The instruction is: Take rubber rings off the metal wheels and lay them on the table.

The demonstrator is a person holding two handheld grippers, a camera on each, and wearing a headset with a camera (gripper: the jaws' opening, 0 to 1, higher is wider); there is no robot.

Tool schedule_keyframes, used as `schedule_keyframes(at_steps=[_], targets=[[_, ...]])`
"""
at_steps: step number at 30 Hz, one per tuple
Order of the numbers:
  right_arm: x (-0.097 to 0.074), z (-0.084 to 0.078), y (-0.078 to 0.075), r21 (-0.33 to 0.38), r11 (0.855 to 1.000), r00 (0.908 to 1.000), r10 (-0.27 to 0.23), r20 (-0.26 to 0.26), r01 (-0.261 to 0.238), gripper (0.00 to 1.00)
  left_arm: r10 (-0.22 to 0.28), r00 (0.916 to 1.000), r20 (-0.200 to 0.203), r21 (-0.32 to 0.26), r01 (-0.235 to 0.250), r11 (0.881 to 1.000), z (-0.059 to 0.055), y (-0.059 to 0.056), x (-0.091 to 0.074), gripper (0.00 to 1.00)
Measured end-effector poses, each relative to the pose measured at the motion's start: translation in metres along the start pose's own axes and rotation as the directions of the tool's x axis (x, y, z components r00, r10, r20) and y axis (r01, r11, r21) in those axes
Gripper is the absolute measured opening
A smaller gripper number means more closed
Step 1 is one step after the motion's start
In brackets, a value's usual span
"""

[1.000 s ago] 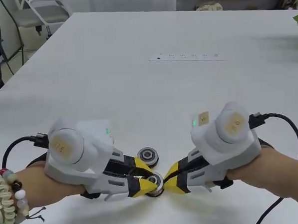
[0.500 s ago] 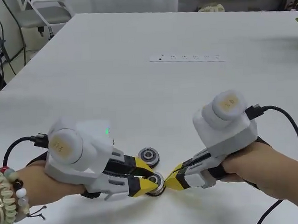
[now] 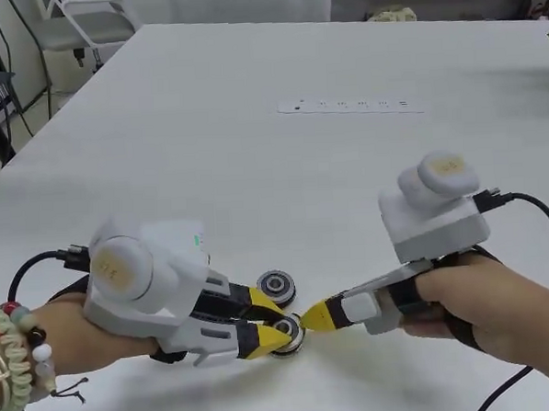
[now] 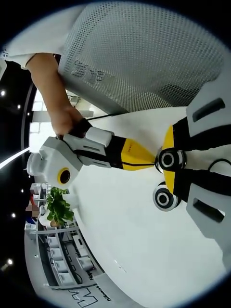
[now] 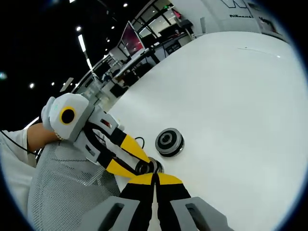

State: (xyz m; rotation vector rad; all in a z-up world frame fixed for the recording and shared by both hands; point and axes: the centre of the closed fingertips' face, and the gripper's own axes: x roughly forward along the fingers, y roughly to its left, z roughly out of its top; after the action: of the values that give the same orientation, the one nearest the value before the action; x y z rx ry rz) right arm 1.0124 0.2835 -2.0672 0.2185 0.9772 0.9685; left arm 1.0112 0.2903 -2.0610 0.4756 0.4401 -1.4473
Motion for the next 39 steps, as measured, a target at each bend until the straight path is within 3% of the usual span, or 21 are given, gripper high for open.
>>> schedule_keyframes(at_steps=[4, 25, 27, 29, 30, 31, 32, 33, 35, 39], targets=[[-0.001, -0.001, 0.005, 0.022, 1.0, 1.0, 0.009, 0.003, -0.009, 0.0, 0.0, 1.0, 0.005, 0.0, 0.0, 1.0, 0.0, -0.001, 0.0, 0.08], [0.002, 0.003, 0.016, -0.003, 0.999, 0.9992, 0.039, 0.004, -0.039, 0.0, -0.001, 0.9999, 0.011, -0.003, 0.001, 1.0, -0.001, -0.002, -0.001, 0.08], [0.003, 0.003, 0.019, -0.035, 0.999, 0.9993, 0.038, -0.002, -0.038, 0.0, -0.001, 0.9999, 0.011, -0.003, 0.001, 1.0, -0.001, -0.002, -0.001, 0.08], [0.005, 0.007, 0.024, -0.039, 0.997, 0.9975, 0.068, 0.015, -0.068, 0.0, -0.001, 0.9999, 0.012, -0.005, 0.001, 1.0, -0.001, -0.002, -0.001, 0.08], [0.006, 0.019, 0.029, -0.024, 0.995, 0.9925, 0.099, 0.071, -0.098, 0.0, -0.002, 0.9999, 0.012, -0.007, 0.002, 1.0, -0.001, -0.002, -0.001, 0.08], [0.004, 0.017, 0.032, -0.007, 0.994, 0.9927, 0.107, 0.056, -0.107, 0.0, -0.001, 0.9999, 0.012, -0.007, 0.001, 1.0, -0.001, -0.002, -0.001, 0.08], [0.004, 0.012, 0.025, -0.054, 0.997, 0.9983, 0.055, 0.022, -0.053, 0.0, -0.001, 0.9999, 0.012, -0.007, 0.001, 1.0, -0.001, -0.002, -0.001, 0.08], [0.005, 0.011, 0.022, -0.073, 0.997, 0.9989, 0.04, 0.022, -0.039, 0.0, 0.0, 0.9999, 0.012, -0.008, 0.0, 1.0, -0.001, -0.002, -0.001, 0.08], [0.005, 0.01, 0.022, -0.036, 0.998, 0.998, 0.061, 0.017, -0.06, 0.0, 0.001, 0.9999, 0.012, -0.009, -0.001, 1.0, -0.001, -0.002, -0.001, 0.08], [0.003, 0.009, 0.016, -0.026, 0.999, 0.9991, 0.037, 0.019, -0.036, 0.0, 0.0, 0.9999, 0.01, -0.012, 0.0, 1.0, -0.001, -0.001, -0.001, 0.08]])
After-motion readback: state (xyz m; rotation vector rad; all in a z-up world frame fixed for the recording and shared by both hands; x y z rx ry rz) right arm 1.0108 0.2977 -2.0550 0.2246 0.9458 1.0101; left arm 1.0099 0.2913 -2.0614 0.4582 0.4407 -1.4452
